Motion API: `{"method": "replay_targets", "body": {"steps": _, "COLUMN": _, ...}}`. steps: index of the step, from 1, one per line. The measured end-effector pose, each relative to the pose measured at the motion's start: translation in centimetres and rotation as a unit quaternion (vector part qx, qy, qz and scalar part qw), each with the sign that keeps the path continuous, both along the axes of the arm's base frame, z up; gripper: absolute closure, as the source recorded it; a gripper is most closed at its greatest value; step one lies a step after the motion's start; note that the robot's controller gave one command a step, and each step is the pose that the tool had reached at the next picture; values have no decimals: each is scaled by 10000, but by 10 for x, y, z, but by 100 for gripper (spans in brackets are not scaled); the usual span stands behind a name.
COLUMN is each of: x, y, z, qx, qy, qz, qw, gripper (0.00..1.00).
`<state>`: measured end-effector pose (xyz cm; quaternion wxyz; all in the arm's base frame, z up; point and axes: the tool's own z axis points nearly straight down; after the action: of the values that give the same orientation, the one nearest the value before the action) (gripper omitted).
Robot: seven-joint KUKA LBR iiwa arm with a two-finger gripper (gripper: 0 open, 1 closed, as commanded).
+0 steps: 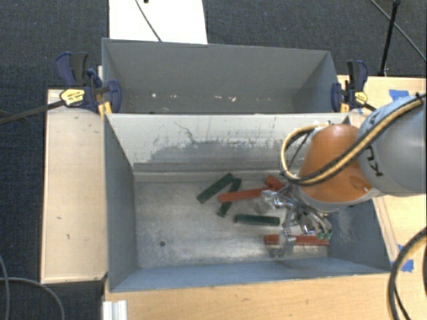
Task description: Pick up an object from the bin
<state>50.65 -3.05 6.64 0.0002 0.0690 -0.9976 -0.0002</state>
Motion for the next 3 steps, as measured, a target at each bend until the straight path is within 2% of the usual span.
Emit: {"method": "replay_targets", "body": {"steps": 3, "x": 2, "y": 0, "z": 1, "qx": -4, "qy": -21, "qz": 133, "qw": 9999, "gripper": 0}}
